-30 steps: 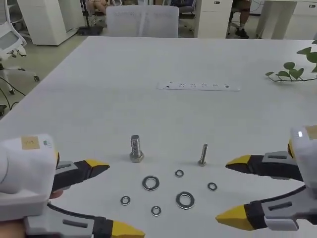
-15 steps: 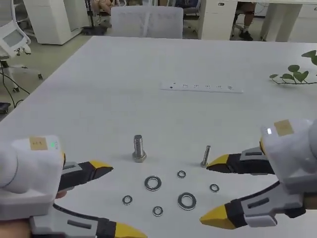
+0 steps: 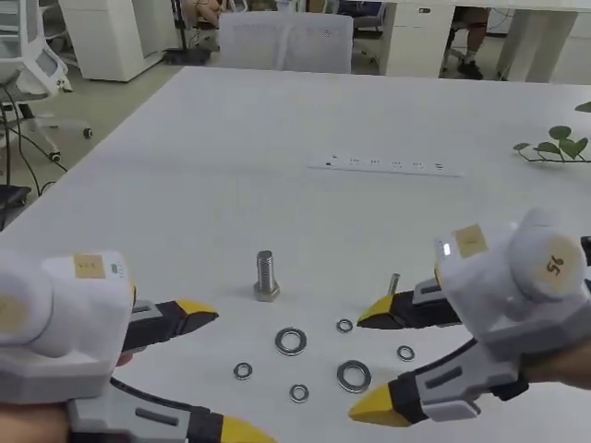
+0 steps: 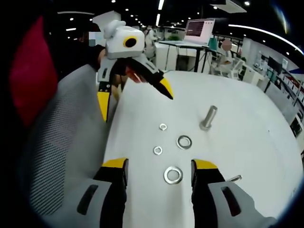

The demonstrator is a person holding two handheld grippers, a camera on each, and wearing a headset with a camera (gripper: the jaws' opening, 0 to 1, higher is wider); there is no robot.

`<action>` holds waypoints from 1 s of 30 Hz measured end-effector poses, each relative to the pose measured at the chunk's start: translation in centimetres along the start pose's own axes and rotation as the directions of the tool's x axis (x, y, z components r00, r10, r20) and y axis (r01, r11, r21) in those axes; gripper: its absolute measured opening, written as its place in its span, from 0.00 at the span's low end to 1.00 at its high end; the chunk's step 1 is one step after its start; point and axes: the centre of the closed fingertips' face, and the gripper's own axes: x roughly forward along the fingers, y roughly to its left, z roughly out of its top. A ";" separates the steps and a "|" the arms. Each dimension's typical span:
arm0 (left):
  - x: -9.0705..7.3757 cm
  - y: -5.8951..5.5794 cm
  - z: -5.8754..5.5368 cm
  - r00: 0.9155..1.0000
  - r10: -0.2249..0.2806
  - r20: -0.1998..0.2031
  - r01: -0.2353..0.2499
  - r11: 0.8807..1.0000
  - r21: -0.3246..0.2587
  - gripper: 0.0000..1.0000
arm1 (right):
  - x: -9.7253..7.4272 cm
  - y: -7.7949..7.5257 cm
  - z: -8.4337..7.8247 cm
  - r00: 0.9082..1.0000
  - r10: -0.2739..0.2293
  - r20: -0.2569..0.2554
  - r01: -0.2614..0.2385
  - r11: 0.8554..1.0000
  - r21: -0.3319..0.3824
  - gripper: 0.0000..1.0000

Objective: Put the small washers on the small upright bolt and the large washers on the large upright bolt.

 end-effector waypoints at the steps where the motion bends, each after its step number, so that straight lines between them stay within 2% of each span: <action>1: 0.0 0.0 0.0 1.000 0.000 0.000 0.000 1.000 0.001 0.88 | 0.2 0.1 0.1 1.000 0.005 -0.004 -0.005 1.000 -0.007 0.54; 17: 0.2 -0.5 -0.3 1.000 -0.011 -0.013 0.011 1.000 0.002 0.88 | 2.5 0.2 0.9 0.992 0.052 -0.115 -0.063 0.994 -0.094 0.47; 30: 0.2 -0.8 -0.2 1.000 -0.021 -0.013 0.021 1.000 0.005 0.87 | 3.6 -0.1 0.7 0.969 0.085 -0.233 -0.118 0.985 -0.128 0.35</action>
